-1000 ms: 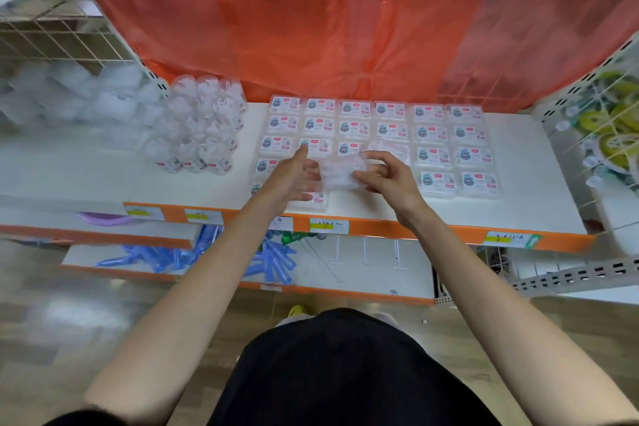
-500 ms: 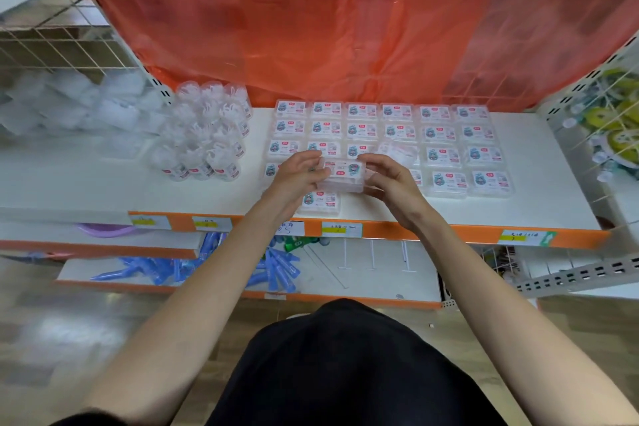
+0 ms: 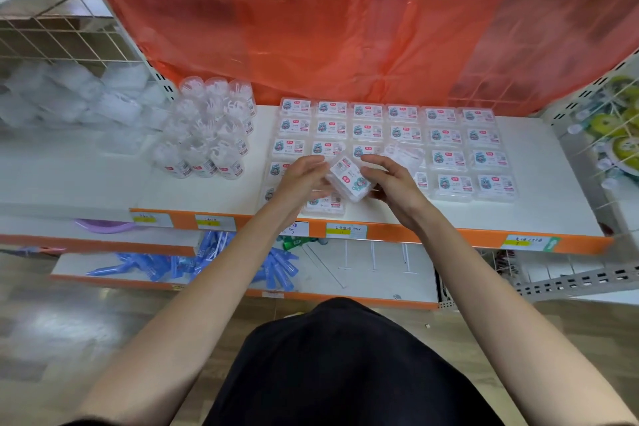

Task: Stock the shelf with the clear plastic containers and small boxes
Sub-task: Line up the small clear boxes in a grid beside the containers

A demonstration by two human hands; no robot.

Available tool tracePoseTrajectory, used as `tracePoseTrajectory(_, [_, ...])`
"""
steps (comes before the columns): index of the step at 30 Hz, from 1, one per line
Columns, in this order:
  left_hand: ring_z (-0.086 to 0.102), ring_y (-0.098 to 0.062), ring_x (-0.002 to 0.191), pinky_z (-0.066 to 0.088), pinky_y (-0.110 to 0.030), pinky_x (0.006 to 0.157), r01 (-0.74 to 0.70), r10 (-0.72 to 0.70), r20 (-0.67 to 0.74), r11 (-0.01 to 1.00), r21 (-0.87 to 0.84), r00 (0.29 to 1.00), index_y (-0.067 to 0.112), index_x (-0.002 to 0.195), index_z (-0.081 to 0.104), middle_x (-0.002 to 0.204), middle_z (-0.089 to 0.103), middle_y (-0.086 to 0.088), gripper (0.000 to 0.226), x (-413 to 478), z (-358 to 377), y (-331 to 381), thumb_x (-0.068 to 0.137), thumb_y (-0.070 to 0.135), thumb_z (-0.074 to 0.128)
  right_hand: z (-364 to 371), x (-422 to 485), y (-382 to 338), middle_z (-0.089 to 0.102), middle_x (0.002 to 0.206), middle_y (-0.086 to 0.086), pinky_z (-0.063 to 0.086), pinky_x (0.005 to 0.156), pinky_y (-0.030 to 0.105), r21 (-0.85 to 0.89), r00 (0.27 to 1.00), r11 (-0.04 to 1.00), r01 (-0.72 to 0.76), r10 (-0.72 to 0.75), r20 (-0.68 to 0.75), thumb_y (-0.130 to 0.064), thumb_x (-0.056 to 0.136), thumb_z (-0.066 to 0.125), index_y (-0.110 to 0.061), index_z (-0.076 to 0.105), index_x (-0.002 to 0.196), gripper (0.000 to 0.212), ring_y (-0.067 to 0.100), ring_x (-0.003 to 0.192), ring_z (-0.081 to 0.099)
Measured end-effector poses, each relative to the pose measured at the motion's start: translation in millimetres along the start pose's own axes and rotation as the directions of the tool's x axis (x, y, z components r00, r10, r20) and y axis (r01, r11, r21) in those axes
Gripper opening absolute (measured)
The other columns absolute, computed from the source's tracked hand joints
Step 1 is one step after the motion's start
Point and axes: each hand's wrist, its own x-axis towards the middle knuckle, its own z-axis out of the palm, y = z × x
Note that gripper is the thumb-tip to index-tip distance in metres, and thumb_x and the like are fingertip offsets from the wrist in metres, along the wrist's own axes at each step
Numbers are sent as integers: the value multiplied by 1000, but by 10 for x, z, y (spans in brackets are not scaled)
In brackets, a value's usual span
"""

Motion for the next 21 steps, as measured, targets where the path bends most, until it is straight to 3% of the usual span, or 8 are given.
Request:
tracePoseTrajectory(4, [69, -20, 99, 58, -34, 80, 53, -53, 43, 998, -13, 998, 16, 119, 57, 117, 67, -9, 25, -18, 31, 2, 96, 26, 60, 19, -29, 20, 72, 100, 8, 52, 75, 26, 29, 999, 999, 13, -12, -35, -7, 93, 62, -16, 56, 125, 34, 14, 83, 67])
tracePoseTrajectory(7, [68, -22, 99, 58, -34, 84, 49, -50, 59, 999, 18, 997, 14, 125, 56, 120, 64, -8, 34, -22, 61, -10, 93, 19, 65, 41, -45, 66, 71, 108, 15, 56, 87, 34, 53, 999, 999, 8, -6, -41, -2, 90, 64, -15, 51, 127, 41, 26, 95, 70])
tracePoseTrajectory(9, [68, -18, 93, 58, -28, 77, 16, -20, 58, 998, 54, 998, 14, 123, 58, 114, 66, -5, 30, -26, 86, 1, 93, 12, 64, 40, -56, 107, 68, 114, 22, 56, 94, 41, 40, 999, 999, -6, 7, -36, -2, 88, 68, -13, 47, 131, 49, 34, 103, 68])
tracePoseTrajectory(11, [67, -12, 88, 56, -20, 67, -11, 7, 53, 996, 83, 999, 16, 120, 59, 109, 67, -2, 25, -35, 112, 34, 96, 10, 59, 21, -65, 134, 66, 115, 26, 55, 95, 44, -18, 1000, 1000, 3, -3, -28, -5, 86, 71, -14, 46, 131, 52, 35, 103, 68])
tracePoseTrajectory(13, [66, -10, 88, 55, -19, 65, -23, 17, 50, 992, 122, 999, 18, 120, 61, 113, 66, -2, 24, -35, 128, 61, 99, 10, 54, -22, -73, 134, 64, 116, 19, 54, 95, 38, -175, 998, 983, 55, -60, -20, -12, 83, 77, -19, 48, 130, 56, 27, 102, 67])
tracePoseTrajectory(18, [62, -6, 90, 49, -13, 58, -47, 21, 109, 968, 245, 994, 17, 125, 62, 122, 64, -5, 29, -23, 100, 58, 102, 9, 46, -120, -55, 56, 52, 130, 0, 44, 87, 13, -538, 933, 765, 354, -329, 146, -18, 69, 89, -21, 52, 133, 74, 13, 112, 54])
tracePoseTrajectory(21, [59, -3, 89, 46, -10, 57, -63, 26, 135, 960, 272, 990, 17, 124, 63, 117, 64, -1, 29, -24, 92, 67, 102, 10, 45, -117, -52, 5, 57, 130, -2, 40, 98, 22, -645, 871, 594, 482, -405, 278, -24, 68, 90, -22, 61, 125, 63, 11, 120, 51])
